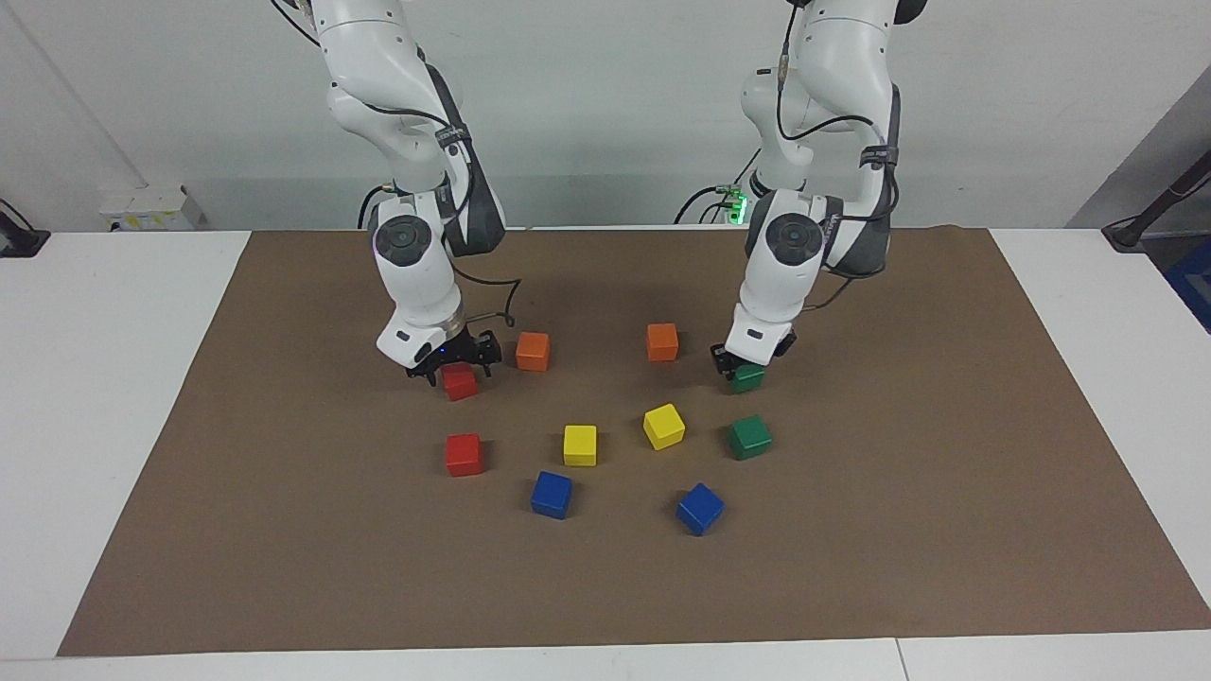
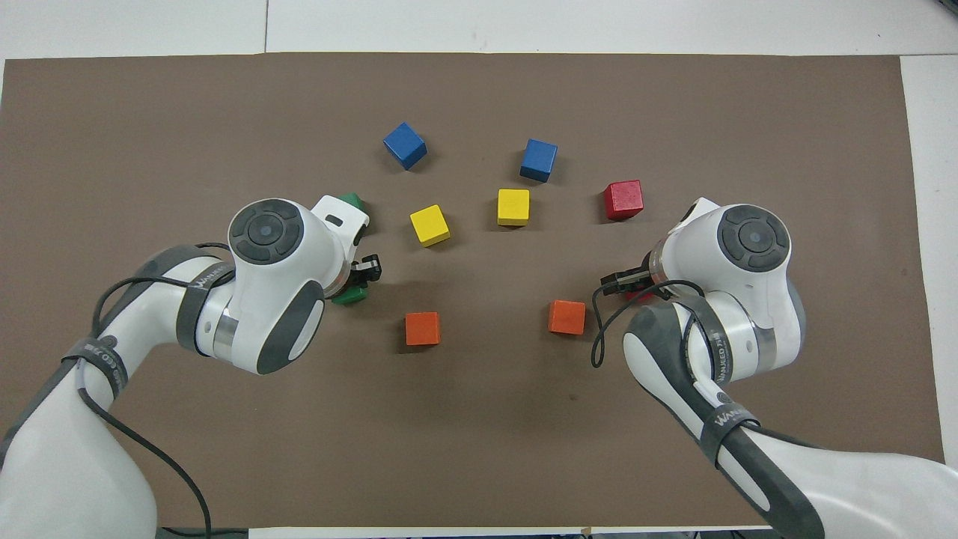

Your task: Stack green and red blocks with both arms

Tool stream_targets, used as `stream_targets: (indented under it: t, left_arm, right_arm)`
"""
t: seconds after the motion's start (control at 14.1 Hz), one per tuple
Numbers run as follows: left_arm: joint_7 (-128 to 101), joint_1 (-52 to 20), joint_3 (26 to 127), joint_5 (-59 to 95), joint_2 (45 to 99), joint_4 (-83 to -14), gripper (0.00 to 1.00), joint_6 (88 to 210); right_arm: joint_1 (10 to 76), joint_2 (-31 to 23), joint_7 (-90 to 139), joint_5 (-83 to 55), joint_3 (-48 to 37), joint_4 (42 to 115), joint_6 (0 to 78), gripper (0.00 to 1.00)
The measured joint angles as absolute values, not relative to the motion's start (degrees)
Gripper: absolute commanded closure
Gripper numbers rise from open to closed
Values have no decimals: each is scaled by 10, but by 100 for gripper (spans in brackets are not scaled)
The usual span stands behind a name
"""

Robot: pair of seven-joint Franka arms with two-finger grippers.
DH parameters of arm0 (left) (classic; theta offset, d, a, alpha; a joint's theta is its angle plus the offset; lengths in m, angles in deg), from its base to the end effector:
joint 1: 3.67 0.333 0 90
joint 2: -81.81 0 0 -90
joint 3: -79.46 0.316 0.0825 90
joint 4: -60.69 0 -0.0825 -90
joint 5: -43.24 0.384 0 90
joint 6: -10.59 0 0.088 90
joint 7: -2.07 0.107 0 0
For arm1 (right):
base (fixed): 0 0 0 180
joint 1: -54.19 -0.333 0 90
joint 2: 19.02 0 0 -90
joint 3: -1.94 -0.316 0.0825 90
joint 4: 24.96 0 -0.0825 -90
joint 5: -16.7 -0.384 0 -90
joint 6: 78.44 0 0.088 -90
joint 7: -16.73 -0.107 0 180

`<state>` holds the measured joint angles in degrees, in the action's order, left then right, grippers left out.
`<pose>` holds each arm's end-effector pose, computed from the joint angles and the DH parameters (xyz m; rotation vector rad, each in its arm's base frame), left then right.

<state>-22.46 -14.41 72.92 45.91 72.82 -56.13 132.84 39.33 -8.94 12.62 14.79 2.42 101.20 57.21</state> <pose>0.5469 -0.1666 0.3628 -3.0955 -0.1569 0.0767 0.5313 0.1367 0.3015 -3.1123 -0.2423 0.0213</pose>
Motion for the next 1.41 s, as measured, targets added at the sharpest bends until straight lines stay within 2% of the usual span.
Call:
stream_targets:
  t: [0.07,0.14,0.21,0.28,0.49,0.85,1.13,1.41]
  left_arm:
    - [-173,-111,731,459,735,-555,100,1322]
    - [-125,-78,732,459,738,-552,100,1322]
    - [-85,-50,733,459,738,-550,100,1323]
    - [-48,-25,733,459,738,-548,100,1324]
    - [11,21,733,459,731,-548,100,1338]
    - [13,24,729,459,702,-548,100,1381]
    - [13,38,731,459,681,-548,100,1391]
    - [13,39,729,459,679,-548,100,1391]
  right_arm:
    - [393,-87,126,148,24,1013,574,7]
    - [393,-86,126,148,24,1014,577,32]
    - [394,-85,126,148,24,1015,578,76]
    - [394,-85,126,148,24,1015,578,100]
    - [398,-86,125,148,27,998,550,100]
    - [464,-100,125,149,31,889,421,100]
    - [536,-101,166,156,33,878,426,100]
    - [553,-80,192,156,33,908,493,100]
